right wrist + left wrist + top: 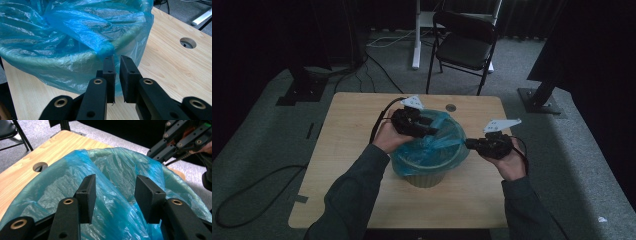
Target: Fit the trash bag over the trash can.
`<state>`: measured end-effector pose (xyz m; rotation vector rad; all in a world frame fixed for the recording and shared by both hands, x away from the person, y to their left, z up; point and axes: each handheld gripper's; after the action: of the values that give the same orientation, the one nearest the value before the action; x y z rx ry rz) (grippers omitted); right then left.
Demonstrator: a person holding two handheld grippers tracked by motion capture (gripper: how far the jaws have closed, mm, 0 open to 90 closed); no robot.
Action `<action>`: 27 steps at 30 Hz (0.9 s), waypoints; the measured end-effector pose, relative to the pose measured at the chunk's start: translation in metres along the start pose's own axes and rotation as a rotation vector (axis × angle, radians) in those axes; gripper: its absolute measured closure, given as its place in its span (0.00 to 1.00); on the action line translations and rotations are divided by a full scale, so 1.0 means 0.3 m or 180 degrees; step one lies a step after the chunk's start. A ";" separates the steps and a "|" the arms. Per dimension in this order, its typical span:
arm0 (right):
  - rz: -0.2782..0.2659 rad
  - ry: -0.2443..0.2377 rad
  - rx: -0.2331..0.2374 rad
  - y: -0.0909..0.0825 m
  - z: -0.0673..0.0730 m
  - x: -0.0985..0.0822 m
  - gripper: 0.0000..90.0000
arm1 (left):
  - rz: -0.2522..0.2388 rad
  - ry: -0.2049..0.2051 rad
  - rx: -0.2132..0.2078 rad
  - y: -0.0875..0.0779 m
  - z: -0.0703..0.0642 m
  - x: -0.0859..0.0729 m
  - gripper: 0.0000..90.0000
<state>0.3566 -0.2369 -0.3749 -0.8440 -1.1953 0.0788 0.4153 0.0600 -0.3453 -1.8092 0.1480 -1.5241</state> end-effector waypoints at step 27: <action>0.0002 0.0002 0.0011 -0.001 -0.002 -0.001 0.92 | 0.0404 0.0355 0.0156 0.069 -0.041 0.072 0.57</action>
<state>0.3567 -0.2374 -0.3751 -0.8413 -1.1938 0.0812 0.4182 0.0280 -0.3404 -1.6452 0.2718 -1.5256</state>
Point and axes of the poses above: each handheld gripper's, and its own axes: y roughly forward along the jaws, x roughly out of its top, z roughly to its left, and after that the axes turned 7 degrees about x, right-handed
